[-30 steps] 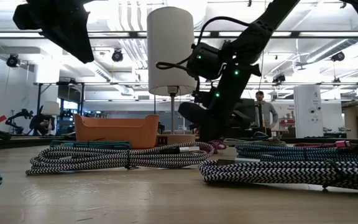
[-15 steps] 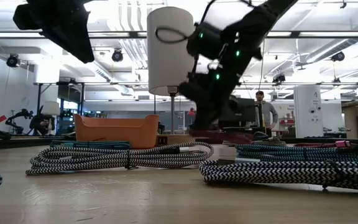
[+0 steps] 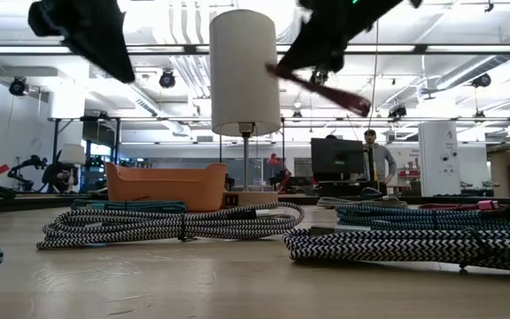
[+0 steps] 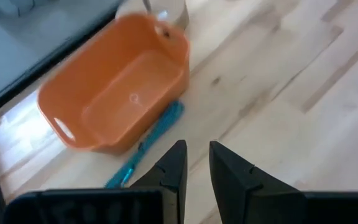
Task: Pick & Place USB Port
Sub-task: Put the left pink charger cable into the gray bin
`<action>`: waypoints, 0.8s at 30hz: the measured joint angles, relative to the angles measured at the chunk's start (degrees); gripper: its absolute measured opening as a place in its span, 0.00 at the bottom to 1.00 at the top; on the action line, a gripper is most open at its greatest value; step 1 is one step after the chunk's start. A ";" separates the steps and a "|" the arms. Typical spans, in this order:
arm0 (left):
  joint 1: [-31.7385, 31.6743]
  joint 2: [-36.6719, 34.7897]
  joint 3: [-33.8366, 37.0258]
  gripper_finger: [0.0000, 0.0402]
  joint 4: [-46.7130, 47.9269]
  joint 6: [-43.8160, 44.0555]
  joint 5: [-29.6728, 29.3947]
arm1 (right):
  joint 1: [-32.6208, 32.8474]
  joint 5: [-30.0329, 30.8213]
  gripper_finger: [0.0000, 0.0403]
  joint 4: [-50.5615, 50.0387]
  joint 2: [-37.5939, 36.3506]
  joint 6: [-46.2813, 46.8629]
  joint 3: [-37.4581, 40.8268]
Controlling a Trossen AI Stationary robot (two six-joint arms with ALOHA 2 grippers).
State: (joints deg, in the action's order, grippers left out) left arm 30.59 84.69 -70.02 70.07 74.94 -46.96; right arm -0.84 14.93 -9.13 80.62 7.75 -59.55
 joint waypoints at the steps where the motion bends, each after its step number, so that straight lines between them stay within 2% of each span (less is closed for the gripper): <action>1: 0.21 -1.01 0.00 0.16 0.03 -0.10 -1.49 | 0.34 0.03 0.03 2.33 -1.95 -0.66 1.95; 4: 0.82 -3.94 0.00 0.16 0.10 -1.85 -6.33 | 0.90 -0.42 0.03 11.70 -6.99 -2.53 9.43; 7: 0.51 -6.15 0.84 0.16 -0.62 -4.20 -7.93 | 0.86 -0.52 0.03 25.20 -10.23 -3.03 17.59; 11: -1.24 -7.20 6.04 0.16 -11.11 -9.18 -8.98 | 0.85 -0.68 0.03 45.12 -10.70 -3.08 26.09; 13: -1.77 -7.55 9.28 0.16 -20.68 -15.10 -8.50 | 0.85 -1.91 0.03 52.63 -9.62 -3.46 28.44; 16: -2.77 -7.90 14.12 0.16 -37.73 -26.72 -5.49 | 0.85 -3.51 0.03 58.05 -7.35 -3.39 29.97; 20: -4.59 -7.96 19.49 0.16 -63.10 -42.02 0.81 | 0.85 -3.62 0.03 58.88 -3.94 -1.99 28.92; 24: -7.05 -8.12 23.24 0.16 -84.13 -55.78 10.93 | 0.98 -4.73 0.03 58.99 -0.16 -1.93 25.60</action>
State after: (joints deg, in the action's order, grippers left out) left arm 23.53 76.58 -46.78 -14.07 19.17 -36.02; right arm 0.14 10.20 49.87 80.46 5.82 -33.95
